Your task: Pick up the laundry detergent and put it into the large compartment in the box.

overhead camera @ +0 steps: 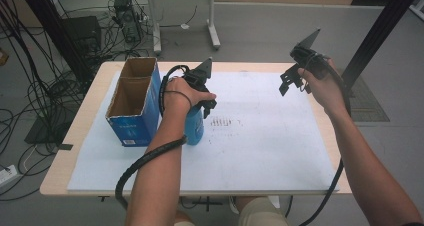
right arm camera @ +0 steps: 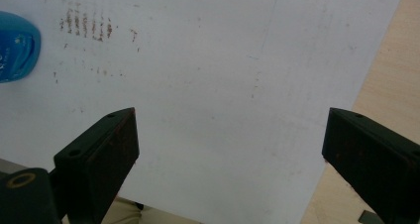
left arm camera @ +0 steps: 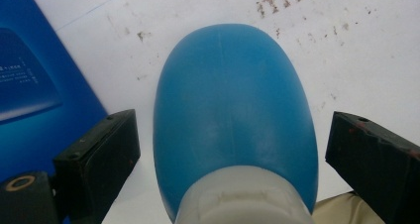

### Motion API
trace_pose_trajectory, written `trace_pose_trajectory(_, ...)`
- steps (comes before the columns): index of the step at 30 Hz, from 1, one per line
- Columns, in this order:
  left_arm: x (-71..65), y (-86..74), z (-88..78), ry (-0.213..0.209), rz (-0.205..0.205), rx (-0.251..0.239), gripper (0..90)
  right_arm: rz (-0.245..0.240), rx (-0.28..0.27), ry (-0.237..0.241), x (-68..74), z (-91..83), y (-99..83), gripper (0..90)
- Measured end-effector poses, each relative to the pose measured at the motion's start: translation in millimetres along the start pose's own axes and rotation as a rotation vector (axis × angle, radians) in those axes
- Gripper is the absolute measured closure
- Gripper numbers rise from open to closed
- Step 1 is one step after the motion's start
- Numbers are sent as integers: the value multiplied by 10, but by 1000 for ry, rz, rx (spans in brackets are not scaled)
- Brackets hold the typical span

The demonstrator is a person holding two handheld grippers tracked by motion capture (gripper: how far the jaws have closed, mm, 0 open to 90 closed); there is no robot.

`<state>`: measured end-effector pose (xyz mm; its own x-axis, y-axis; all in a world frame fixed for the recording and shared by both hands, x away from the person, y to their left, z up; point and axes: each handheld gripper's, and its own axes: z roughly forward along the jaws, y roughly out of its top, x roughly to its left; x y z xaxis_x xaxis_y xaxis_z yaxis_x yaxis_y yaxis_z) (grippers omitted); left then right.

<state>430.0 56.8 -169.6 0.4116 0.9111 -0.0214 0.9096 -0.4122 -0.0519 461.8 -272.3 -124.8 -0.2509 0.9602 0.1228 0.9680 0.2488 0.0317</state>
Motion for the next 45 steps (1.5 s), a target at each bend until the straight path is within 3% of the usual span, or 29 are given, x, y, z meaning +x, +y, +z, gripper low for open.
trace_pose_trajectory(45, -23, -36, -39, 4, 14, -12, 69, -4, 2, -8, 33, -18, -7, 76)
